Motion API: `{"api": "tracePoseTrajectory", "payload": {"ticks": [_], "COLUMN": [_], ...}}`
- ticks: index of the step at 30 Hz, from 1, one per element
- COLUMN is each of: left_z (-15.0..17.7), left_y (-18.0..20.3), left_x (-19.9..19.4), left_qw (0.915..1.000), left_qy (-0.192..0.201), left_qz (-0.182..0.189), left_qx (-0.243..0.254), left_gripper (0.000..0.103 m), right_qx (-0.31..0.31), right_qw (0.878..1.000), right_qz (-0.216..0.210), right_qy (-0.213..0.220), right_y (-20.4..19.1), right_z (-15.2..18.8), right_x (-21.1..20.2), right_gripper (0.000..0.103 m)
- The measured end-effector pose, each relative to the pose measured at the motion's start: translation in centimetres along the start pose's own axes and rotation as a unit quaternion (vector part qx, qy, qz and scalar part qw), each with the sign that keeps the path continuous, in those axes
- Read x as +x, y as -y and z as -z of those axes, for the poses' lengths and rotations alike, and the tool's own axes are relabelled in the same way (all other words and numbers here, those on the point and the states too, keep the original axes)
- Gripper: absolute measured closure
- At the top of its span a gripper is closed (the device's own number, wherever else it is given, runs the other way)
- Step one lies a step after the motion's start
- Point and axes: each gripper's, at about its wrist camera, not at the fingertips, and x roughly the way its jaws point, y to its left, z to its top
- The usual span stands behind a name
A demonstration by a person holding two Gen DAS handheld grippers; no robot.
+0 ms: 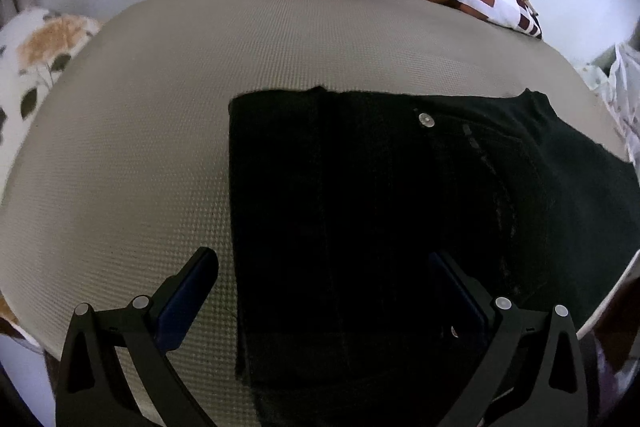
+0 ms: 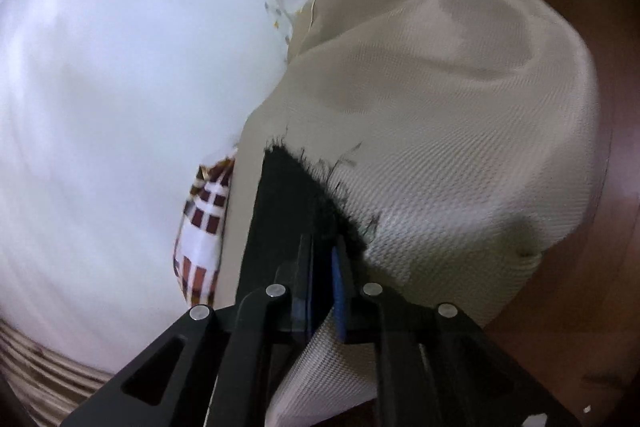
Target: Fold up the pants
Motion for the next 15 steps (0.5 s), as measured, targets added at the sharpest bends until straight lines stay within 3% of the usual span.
{"api": "tracePoseTrajectory", "payload": {"ticks": [2,7,15], "left_z": [0.1,0.0,-0.4], "left_y": [0.5,1.6,3.1], "left_x": [-0.7,-2.2,-4.4], "left_qw": [0.9997,0.9981,0.9968], "left_qy": [0.015,0.045,0.069], "left_qz": [-0.013,-0.025,-0.005], "left_qx": [0.013,0.035,0.04], "left_gripper": [0.0,0.0,0.0], "right_qx": [-0.011,-0.037,-0.073], "right_qw": [1.0,0.999,0.995], "right_qz": [0.011,0.026,0.035], "right_qy": [0.003,-0.02,-0.051], "right_y": [-0.1,-1.3,-3.9], "right_z": [-0.1,0.1,1.2], "right_x": [-0.6,0.7,3.9], "right_gripper": [0.09,0.074,0.071]}}
